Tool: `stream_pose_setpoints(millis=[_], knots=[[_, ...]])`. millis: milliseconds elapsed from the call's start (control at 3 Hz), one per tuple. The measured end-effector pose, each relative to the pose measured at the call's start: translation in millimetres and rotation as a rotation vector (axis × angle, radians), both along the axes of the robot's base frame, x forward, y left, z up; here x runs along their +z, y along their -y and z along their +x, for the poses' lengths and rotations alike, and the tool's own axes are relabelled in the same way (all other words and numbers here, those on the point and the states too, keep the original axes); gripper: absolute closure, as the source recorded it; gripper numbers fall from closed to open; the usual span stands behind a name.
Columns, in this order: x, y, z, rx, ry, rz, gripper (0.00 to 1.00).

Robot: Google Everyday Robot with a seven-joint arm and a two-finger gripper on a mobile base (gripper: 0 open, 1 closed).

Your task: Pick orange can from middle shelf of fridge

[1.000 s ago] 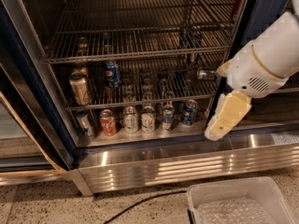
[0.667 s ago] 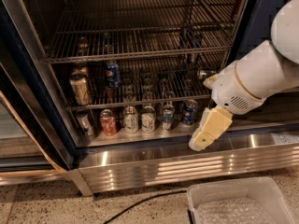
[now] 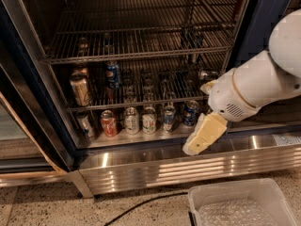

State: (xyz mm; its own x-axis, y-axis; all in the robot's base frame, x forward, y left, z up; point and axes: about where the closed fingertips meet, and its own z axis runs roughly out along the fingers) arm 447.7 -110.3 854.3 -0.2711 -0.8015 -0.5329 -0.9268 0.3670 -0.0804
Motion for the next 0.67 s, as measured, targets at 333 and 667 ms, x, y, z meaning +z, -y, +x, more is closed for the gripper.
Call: stream_pose_setpoints(millis=[333,667], knots=[[-22.9,-40.5,2.2,-0.027,-0.001,0.135,0.0],[-33.1,-79.6,20.7,-0.054,0.045,0.249,0.0]])
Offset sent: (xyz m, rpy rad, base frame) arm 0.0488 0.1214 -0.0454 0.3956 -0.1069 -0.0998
